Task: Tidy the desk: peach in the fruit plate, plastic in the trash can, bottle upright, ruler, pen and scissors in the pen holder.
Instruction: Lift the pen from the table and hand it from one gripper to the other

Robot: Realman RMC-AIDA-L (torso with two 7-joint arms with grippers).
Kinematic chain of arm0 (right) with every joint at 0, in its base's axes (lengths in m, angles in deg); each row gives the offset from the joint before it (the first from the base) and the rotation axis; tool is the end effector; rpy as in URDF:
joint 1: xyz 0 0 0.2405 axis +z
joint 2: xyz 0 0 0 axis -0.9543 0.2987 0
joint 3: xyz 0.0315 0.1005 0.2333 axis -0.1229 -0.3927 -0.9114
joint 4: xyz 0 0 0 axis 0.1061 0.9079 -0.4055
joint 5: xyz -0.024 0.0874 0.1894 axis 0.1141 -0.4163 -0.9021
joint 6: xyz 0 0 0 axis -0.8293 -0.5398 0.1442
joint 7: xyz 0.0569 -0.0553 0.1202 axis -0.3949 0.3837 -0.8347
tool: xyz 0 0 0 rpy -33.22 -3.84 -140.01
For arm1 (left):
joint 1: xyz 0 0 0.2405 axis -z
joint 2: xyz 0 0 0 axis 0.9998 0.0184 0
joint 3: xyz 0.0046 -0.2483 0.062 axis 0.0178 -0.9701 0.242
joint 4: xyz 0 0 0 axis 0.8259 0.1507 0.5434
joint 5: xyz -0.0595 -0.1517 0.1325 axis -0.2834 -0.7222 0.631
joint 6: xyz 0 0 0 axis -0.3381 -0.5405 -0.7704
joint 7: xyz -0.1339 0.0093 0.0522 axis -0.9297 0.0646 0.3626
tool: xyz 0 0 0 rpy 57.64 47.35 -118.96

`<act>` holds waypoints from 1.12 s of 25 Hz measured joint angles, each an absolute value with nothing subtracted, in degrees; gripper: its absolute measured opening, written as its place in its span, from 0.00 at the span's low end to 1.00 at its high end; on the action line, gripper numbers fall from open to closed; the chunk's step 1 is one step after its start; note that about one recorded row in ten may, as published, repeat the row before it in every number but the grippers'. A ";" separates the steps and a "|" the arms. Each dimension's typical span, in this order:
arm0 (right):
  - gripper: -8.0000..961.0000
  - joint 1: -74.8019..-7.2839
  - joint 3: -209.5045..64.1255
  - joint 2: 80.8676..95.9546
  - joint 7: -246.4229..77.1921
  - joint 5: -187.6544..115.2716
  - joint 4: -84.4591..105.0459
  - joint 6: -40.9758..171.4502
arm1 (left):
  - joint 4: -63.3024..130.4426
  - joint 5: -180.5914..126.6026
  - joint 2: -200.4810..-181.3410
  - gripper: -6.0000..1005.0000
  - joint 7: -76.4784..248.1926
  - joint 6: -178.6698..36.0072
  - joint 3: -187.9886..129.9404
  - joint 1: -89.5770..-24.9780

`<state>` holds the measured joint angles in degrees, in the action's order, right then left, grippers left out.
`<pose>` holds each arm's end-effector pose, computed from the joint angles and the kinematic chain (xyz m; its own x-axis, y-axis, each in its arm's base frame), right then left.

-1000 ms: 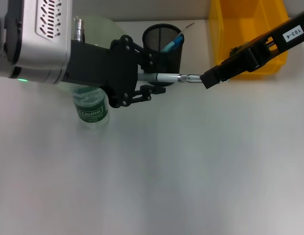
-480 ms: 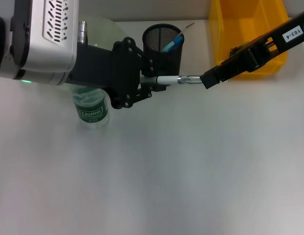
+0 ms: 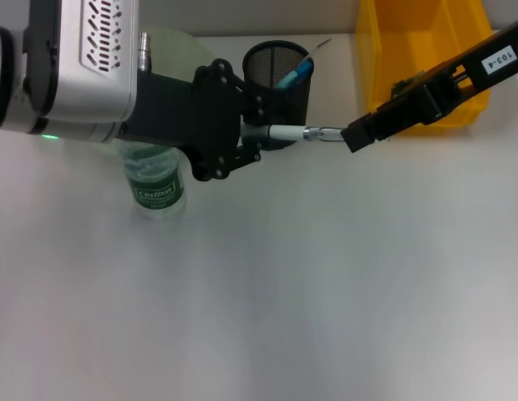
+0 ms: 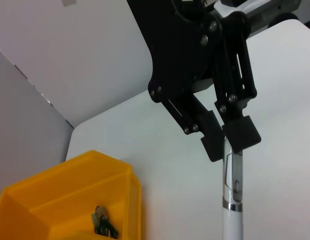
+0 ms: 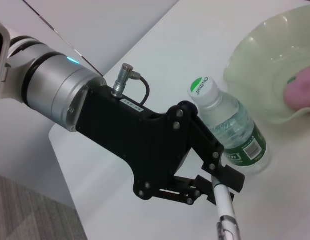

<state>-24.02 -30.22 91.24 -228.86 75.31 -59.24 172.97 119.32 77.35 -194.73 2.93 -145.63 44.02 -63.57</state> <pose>0.1019 0.3539 0.0764 0.7370 -0.6754 -0.0254 -0.6730 -0.7368 0.0653 -0.1205 0.3319 0.0133 0.9127 -0.4078 0.0266 -0.3822 -0.8748 -0.2977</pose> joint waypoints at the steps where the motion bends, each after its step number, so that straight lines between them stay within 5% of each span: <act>1: 0.21 -24.01 -30.21 91.24 -228.88 75.27 -59.12 173.00 | 119.29 77.34 -194.70 0.16 2.96 -145.48 44.06 -63.62; 6: 0.21 -23.49 -30.62 91.14 -229.62 75.12 -56.87 173.27 | 119.51 77.34 -194.67 0.16 3.01 -145.28 44.06 -63.94; 20: 0.54 -24.18 -30.78 90.92 -229.97 75.03 -58.31 173.46 | 119.23 77.37 -194.64 0.16 3.74 -143.53 44.60 -64.73; 28: 0.60 -28.53 -32.56 90.57 -229.76 71.86 -66.61 174.02 | 118.82 76.98 -194.64 0.17 3.74 -141.03 43.82 -65.61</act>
